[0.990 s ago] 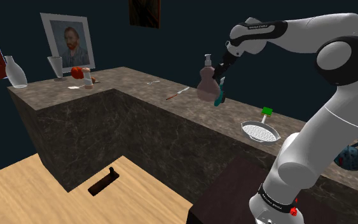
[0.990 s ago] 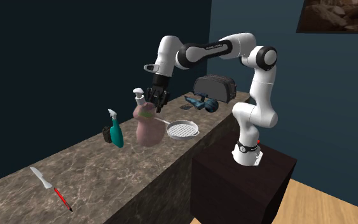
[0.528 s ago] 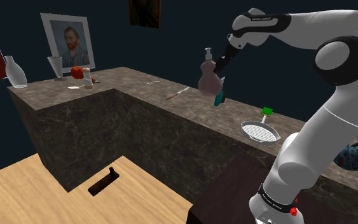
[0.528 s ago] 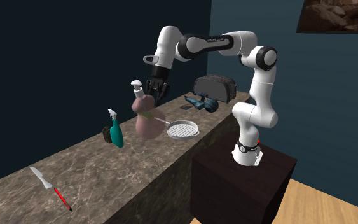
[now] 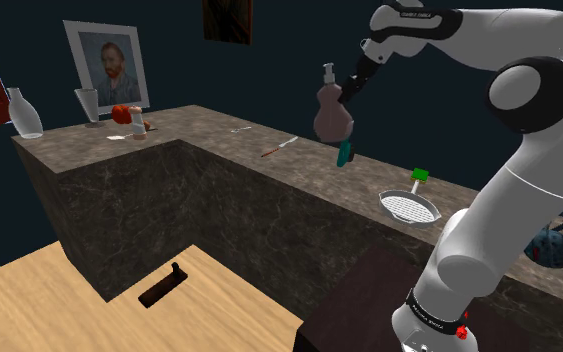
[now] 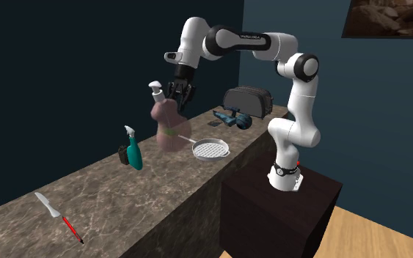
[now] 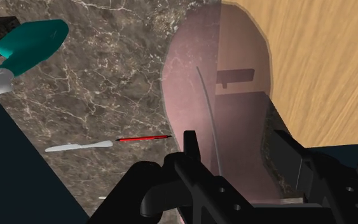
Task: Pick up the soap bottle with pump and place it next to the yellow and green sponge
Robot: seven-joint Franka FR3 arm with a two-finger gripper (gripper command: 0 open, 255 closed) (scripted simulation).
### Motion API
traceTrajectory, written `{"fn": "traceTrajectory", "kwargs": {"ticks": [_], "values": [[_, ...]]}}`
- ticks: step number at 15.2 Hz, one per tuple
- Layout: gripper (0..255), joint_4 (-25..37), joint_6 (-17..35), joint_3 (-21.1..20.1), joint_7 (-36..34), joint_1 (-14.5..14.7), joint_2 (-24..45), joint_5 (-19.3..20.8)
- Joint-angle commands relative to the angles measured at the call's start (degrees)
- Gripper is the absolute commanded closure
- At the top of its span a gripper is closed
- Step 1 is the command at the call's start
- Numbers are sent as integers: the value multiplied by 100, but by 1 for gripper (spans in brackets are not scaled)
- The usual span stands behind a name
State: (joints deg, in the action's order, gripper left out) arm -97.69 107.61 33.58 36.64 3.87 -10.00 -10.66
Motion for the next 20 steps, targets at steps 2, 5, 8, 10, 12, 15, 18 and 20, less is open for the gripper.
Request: {"fn": "traceTrajectory", "kwargs": {"ticks": [2, 5, 8, 10, 12, 15, 18, 20], "values": [[255, 308, -237, 18, -32, 7, 74, -32], [255, 643, -488, 52, -46, 9, 177, -84], [255, 1000, -748, 95, -54, 5, 300, -153], [255, 1253, -928, 130, -55, -2, 394, -209], [255, 1519, -1114, 169, -52, -14, 500, -276], [255, 1948, -1407, 239, -42, -45, 681, -400], [255, 2420, -1723, 322, -23, -100, 897, -561], [255, 2765, -1950, 384, -6, -158, 1065, -694]]}}
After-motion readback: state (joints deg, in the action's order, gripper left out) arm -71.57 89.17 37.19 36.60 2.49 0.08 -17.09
